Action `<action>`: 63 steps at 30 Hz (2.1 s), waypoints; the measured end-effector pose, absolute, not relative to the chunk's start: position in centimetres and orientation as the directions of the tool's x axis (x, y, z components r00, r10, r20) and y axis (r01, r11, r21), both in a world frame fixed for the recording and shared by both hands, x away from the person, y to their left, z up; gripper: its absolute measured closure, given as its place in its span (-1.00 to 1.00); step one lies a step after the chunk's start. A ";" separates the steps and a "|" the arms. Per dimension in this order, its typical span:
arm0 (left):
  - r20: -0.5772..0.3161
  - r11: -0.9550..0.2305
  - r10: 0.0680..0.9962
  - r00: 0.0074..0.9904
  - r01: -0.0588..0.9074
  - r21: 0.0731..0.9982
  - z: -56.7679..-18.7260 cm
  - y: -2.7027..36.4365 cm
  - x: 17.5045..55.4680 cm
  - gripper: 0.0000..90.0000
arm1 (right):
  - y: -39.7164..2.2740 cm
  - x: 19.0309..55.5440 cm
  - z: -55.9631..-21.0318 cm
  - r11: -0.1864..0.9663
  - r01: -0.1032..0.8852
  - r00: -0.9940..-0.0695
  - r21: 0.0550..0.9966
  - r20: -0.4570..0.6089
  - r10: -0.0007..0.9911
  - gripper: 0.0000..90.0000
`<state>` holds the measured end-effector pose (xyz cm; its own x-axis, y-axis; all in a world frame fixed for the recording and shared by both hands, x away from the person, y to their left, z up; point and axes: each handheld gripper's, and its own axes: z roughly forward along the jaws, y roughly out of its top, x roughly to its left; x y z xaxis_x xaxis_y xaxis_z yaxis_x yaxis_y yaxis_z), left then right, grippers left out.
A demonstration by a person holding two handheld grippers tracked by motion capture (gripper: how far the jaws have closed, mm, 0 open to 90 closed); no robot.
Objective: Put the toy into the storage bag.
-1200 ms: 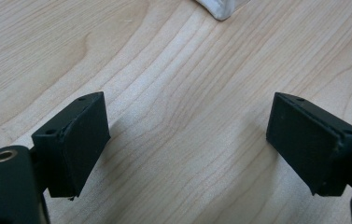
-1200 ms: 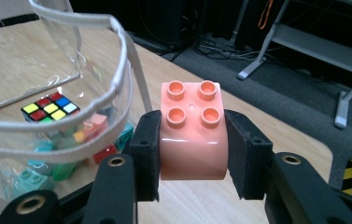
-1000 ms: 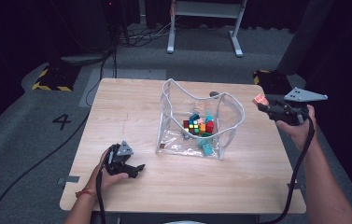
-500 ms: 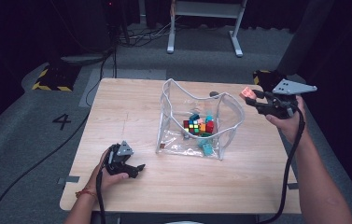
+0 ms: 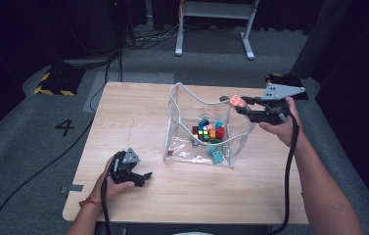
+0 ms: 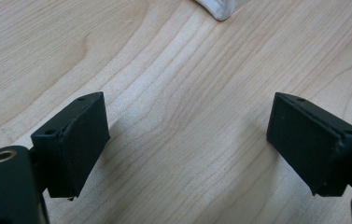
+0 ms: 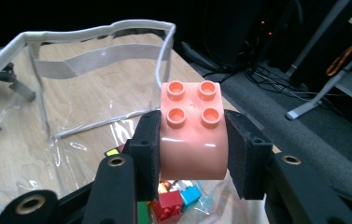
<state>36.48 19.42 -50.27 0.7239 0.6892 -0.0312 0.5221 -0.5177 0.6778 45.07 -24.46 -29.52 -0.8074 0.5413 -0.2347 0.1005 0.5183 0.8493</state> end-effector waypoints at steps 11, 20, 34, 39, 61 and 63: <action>-0.032 -0.517 0.689 0.724 0.523 0.678 -50.3 19.4 36.5 -0.71 | -21.2 45.7 -30.1 0.583 0.089 -0.864 0.808 -0.228 0.448 0.32; -0.032 -0.517 0.689 0.724 0.522 0.678 -50.3 19.4 36.5 -0.71 | -19.5 47.0 -31.5 0.694 0.094 -0.912 0.714 -0.218 0.347 0.32; -0.032 -0.517 0.689 0.724 0.522 0.678 -50.3 19.4 36.5 -0.71 | -18.0 48.8 -32.7 0.810 0.151 -0.927 0.566 -0.203 0.314 0.32; -0.032 -0.518 0.689 0.724 0.522 0.678 -50.3 19.4 36.5 -0.71 | -17.6 49.7 -33.4 0.864 0.177 -0.927 0.471 -0.216 0.308 0.32; -0.032 -0.518 0.689 0.724 0.522 0.678 -50.3 19.4 36.5 -0.71 | -19.1 50.4 -34.8 0.922 0.343 -0.910 0.181 -0.179 0.373 0.32; -0.031 -0.518 0.689 0.724 0.522 0.678 -50.3 19.4 36.5 -0.71 | -19.1 50.5 -34.9 0.923 0.348 -0.911 0.166 -0.173 0.375 0.32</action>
<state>36.48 19.41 -50.27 0.7240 0.6891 -0.0314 0.5221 -0.5177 0.6778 50.50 -19.11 -34.90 -0.9108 0.3747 -0.1733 0.3481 0.9227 0.1658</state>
